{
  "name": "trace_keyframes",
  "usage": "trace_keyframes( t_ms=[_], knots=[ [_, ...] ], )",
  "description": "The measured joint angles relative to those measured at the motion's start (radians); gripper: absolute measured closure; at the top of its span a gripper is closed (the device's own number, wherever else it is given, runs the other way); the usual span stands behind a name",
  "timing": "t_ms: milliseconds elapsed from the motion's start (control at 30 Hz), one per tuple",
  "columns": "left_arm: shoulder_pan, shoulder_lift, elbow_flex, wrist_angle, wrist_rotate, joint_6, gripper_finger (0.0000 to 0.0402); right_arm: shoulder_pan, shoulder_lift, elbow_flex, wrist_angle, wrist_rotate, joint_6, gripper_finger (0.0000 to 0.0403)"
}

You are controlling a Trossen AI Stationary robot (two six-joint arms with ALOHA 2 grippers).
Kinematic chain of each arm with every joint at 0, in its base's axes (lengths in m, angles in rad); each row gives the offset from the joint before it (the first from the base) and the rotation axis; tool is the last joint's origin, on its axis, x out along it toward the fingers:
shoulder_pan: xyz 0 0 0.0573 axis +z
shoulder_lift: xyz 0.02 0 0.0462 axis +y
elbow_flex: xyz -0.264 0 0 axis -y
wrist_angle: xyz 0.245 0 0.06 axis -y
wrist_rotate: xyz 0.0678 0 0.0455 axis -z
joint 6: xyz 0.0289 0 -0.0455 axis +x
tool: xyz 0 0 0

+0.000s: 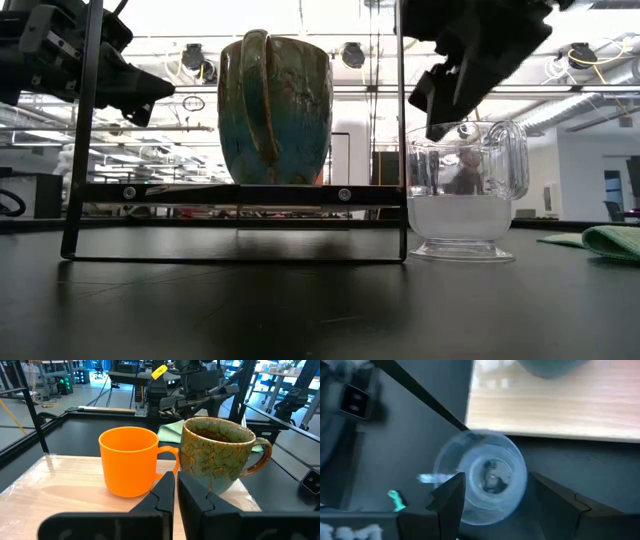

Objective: Stack small to large cups/mugs on shelf
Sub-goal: Put the transparent mug on the shelf

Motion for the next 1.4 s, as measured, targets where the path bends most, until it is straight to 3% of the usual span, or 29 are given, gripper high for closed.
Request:
trace_keyframes(
  t_ms=[133,1000,1167,1400],
  knots=[
    [0.000,0.000,0.000,0.001,0.000,0.000,0.0380,0.005,0.000,-0.029,0.014,0.047,-0.006,0.0197],
    [0.000,0.000,0.000,0.002,0.000,0.026,0.0380,-0.001,0.004,-0.151,0.226,0.051,-0.020,0.0201],
    [0.000,0.000,0.000,0.002,0.000,0.033,0.0380,-0.002,0.004,-0.153,0.223,0.048,-0.019,0.0233],
    [0.000,0.000,0.000,0.001,0.000,0.031,0.0380,-0.005,0.004,-0.153,0.229,0.048,-0.016,0.0313]
  ],
)
